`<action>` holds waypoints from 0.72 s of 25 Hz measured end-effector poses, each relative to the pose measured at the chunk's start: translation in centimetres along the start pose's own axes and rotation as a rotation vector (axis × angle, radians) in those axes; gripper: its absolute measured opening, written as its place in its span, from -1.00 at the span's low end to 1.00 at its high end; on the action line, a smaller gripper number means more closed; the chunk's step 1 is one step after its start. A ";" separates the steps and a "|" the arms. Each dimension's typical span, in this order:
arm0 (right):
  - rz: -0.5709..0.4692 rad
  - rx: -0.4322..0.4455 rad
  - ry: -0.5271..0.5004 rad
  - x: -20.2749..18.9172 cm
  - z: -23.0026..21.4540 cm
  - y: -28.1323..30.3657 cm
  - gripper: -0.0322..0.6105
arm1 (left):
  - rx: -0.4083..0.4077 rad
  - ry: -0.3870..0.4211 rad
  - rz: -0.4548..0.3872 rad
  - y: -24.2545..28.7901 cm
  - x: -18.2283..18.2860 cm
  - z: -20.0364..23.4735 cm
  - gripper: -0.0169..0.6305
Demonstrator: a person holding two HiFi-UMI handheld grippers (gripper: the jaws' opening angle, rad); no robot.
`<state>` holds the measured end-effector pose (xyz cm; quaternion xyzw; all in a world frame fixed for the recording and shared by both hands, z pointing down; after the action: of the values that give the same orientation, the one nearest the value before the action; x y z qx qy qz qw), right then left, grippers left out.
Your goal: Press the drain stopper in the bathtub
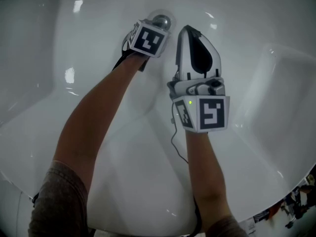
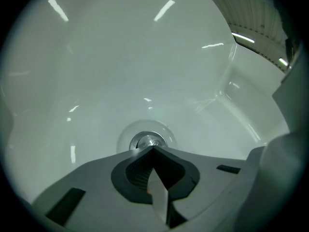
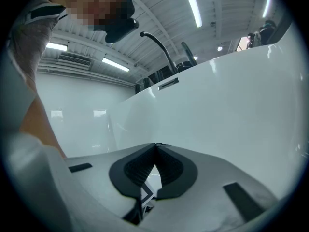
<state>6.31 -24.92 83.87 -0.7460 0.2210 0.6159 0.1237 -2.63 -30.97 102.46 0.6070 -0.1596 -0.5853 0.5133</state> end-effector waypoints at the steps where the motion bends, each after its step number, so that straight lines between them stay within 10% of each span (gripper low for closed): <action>1: 0.002 0.002 -0.003 0.0 0.0 0.0 -0.90 | 0.005 -0.007 0.006 -0.2 -0.2 0.1 -0.95; 10: 0.055 0.008 -0.062 0.7 0.2 -0.9 -0.90 | 0.026 -0.068 0.068 -3.8 -2.5 -0.3 -0.95; 18: 0.085 0.009 -0.078 9.6 3.7 1.4 -0.90 | 0.055 -0.085 0.048 -13.5 4.4 1.4 -0.95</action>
<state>3.85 -26.15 73.91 -0.7108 0.2501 0.6483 0.1093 -8.17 -29.41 89.42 0.5914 -0.2119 -0.5936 0.5029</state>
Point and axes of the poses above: the fingertips, and each gripper's own axes: y forward along the fingers, z to its left, x out of its top, the point moved 6 cm from there along -y, backward along the fingers, and after that the axes turned 3 degrees about -z, right-handed, at the moved point
